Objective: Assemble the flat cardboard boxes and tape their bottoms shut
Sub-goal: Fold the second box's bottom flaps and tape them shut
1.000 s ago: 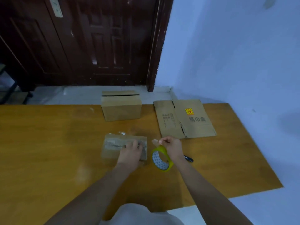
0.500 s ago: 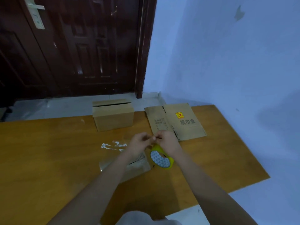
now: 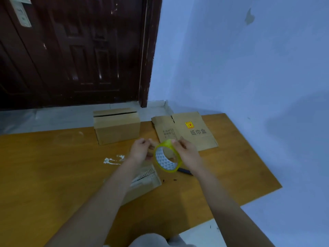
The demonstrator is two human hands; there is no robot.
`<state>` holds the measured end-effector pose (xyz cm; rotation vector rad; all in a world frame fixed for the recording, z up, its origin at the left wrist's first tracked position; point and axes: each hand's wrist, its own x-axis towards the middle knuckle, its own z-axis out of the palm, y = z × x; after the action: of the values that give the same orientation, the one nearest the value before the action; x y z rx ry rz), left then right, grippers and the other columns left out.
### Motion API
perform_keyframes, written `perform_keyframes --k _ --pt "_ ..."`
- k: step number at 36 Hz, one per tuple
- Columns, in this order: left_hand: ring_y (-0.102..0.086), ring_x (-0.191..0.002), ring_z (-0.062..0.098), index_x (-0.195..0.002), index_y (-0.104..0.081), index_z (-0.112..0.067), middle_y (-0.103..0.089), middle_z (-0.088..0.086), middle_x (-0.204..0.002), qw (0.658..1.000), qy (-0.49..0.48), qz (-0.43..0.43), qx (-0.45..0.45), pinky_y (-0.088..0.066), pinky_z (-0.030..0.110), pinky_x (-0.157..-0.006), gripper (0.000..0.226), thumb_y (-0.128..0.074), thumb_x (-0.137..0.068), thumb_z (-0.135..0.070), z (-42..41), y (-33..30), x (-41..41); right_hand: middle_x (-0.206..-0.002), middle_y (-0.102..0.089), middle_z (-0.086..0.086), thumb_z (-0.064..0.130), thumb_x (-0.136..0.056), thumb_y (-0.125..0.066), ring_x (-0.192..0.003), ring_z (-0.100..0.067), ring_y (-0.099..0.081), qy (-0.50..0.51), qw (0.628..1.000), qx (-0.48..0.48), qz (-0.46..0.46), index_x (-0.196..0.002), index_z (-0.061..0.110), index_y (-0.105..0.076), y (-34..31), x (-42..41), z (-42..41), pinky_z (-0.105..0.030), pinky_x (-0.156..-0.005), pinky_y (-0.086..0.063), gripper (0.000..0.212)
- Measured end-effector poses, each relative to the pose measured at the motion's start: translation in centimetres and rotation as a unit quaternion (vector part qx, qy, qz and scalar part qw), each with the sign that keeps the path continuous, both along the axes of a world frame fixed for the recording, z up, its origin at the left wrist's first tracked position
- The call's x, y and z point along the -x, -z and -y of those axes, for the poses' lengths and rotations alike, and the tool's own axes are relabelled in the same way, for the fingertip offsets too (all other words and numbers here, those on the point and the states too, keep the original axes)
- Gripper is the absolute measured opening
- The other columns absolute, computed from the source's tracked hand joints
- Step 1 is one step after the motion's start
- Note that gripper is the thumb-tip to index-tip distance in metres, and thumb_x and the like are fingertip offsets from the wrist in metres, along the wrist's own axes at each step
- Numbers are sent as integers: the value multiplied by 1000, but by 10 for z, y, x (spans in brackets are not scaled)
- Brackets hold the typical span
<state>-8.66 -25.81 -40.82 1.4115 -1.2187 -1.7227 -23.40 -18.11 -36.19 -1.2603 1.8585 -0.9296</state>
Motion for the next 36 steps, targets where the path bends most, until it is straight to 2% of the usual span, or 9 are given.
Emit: perform_keyframes --k 4,8,11,17,20,26,29,31,36 --pt "-47 -53 18 -77 -52 -6 -52 8 -69 995 38 -32 -92 -40 17 -36 27 -46 -100 -19 1 -7 -2 -93 -60 13 35 -96 -50 -83 7 -57 -33 986 4 161 -102 18 -63 -8 4 -19 -15 -78 -44 22" --pt "-47 -54 17 -73 -49 -10 -50 7 -67 990 103 20 -97 -42 25 -46 27 -49 -99 -19 11 -16 1 -77 -69 10 11 -95 -53 -73 -3 -65 -70 980 38 181 -96 14 -63 -1 1 -25 -18 -65 -50 11" --pt "-41 -49 20 -64 -43 -9 -42 9 -58 985 118 127 -14 -39 27 -52 35 -53 -97 -16 21 -15 8 -74 -67 6 14 -96 -51 -69 -8 -63 -73 983 21 168 -93 14 -64 -1 -8 -26 -22 -62 -50 14" --pt "-51 -63 24 -68 -56 -5 -54 8 -67 946 95 275 145 -38 30 -62 36 -47 -98 -23 36 -15 -1 -73 -60 -4 45 -85 -58 -69 -19 -59 -56 988 -75 126 -84 -3 -64 0 -15 -31 -30 -66 -43 48" --pt "-52 -66 20 -73 -57 -8 -56 6 -73 923 116 317 185 -42 32 -63 32 -46 -98 -25 36 -19 -5 -72 -55 -2 48 -89 -57 -72 -20 -54 -51 987 -133 76 -72 12 -58 5 -13 -37 -32 -68 -40 39" --pt "-54 -78 25 -84 -55 -6 -59 12 -86 921 136 322 173 -40 32 -66 29 -41 -100 -26 30 -2 -7 -84 -59 -5 70 -69 -58 -77 -19 -58 -69 979 -165 96 -99 -3 -64 2 -11 -55 -30 -70 -43 80" --pt "-50 -78 22 -84 -52 -7 -53 8 -84 911 162 342 163 -38 31 -68 28 -41 -100 -27 27 7 -13 -83 -68 11 52 -84 -63 -78 -1 -64 -66 972 -169 152 -90 25 -69 6 -5 -69 -19 -77 -48 28" --pt "-50 -80 23 -81 -49 -9 -52 7 -85 901 185 357 160 -38 32 -69 28 -41 -100 -29 26 11 -12 -75 -69 13 43 -84 -63 -74 0 -65 -77 966 -173 177 -84 28 -69 18 -3 -74 -18 -72 -48 16" --pt "-53 -82 27 -83 -49 -7 -55 11 -88 880 188 390 195 -36 31 -65 31 -37 -102 -30 21 14 1 -103 -58 -23 62 -73 -67 -98 -24 -60 -49 971 -157 173 -113 -5 -59 18 -20 -74 -35 -86 -45 78"
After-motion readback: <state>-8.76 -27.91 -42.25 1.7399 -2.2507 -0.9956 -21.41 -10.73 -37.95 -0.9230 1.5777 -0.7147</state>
